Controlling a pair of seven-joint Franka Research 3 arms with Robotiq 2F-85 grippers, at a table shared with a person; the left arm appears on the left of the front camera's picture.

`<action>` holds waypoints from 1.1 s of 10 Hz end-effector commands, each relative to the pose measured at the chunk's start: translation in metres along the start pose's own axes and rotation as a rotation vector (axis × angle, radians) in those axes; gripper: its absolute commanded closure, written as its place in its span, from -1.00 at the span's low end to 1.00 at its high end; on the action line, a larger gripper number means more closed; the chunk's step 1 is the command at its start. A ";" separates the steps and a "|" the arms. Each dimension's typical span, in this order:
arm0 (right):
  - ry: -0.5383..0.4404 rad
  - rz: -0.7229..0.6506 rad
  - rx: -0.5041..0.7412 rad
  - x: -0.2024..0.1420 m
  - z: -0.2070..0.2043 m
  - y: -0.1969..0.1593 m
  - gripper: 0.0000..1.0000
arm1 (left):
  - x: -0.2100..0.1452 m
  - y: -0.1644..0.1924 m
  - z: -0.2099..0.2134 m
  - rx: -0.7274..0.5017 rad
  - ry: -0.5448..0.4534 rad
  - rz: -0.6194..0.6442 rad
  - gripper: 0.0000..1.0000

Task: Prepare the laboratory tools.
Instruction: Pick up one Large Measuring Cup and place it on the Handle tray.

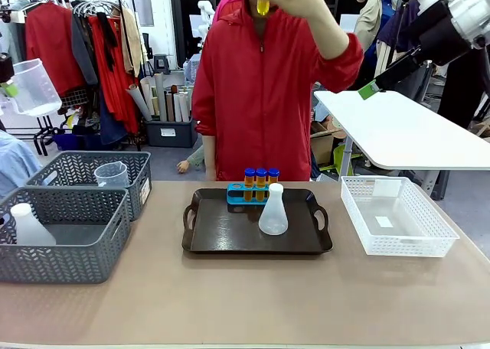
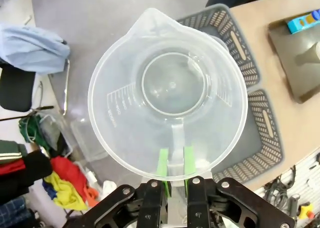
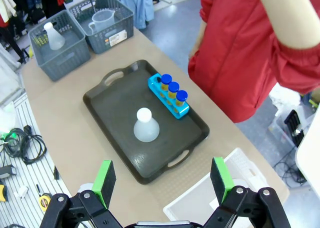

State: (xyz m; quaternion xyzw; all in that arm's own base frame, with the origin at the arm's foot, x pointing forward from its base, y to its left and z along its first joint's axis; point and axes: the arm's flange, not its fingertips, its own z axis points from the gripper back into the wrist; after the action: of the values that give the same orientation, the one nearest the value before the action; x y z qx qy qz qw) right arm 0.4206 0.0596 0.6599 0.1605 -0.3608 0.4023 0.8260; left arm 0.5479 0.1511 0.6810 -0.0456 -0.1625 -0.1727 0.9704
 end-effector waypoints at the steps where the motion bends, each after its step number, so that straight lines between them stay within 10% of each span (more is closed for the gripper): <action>1: -0.015 0.002 0.016 0.000 0.000 -0.001 -1.00 | 0.002 0.001 -0.009 0.016 0.004 0.026 1.00; 6: -0.015 0.002 0.016 0.000 0.000 -0.001 -1.00 | -0.010 -0.004 0.029 -0.002 -0.047 -0.095 1.00; 11: -0.015 0.002 0.016 0.000 0.000 -0.001 -1.00 | -0.026 -0.087 0.129 0.063 -0.251 -0.363 1.00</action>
State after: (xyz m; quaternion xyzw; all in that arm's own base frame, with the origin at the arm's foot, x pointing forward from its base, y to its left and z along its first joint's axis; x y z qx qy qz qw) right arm 0.4206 0.0596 0.6598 0.1604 -0.3608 0.4022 0.8260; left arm 0.4631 0.0976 0.8031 0.0005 -0.2618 -0.3104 0.9138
